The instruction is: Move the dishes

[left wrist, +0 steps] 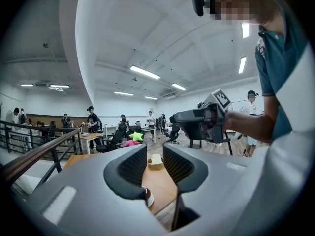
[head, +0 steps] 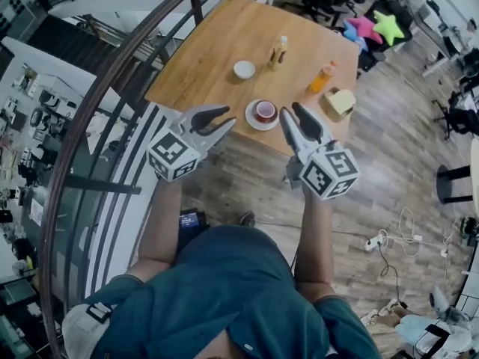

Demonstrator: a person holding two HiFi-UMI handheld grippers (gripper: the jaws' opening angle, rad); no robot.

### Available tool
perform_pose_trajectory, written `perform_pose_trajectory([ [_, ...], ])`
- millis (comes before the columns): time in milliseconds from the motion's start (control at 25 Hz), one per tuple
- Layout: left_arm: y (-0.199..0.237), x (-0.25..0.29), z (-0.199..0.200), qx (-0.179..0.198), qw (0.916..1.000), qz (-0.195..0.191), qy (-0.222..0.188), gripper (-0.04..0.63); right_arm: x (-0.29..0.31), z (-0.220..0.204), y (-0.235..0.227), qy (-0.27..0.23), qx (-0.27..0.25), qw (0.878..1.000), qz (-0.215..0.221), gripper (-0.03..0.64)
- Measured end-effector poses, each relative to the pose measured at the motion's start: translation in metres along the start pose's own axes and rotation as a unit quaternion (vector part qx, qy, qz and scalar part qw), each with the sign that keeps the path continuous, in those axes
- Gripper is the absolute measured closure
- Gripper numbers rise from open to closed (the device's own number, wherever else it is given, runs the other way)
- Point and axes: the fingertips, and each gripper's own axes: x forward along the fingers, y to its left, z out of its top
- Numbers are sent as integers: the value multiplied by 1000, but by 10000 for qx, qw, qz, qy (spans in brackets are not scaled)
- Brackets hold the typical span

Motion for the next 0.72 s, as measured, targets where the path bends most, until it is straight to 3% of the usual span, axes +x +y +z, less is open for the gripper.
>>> perform_pose_trajectory([
  [400, -9, 36, 4, 69, 9993, 314, 196, 494, -9, 6, -46, -75, 150, 9994, 295, 503],
  [720, -14, 64, 7, 76, 9993, 229, 300, 492, -21, 9, -75, -105, 298, 9993, 186, 503],
])
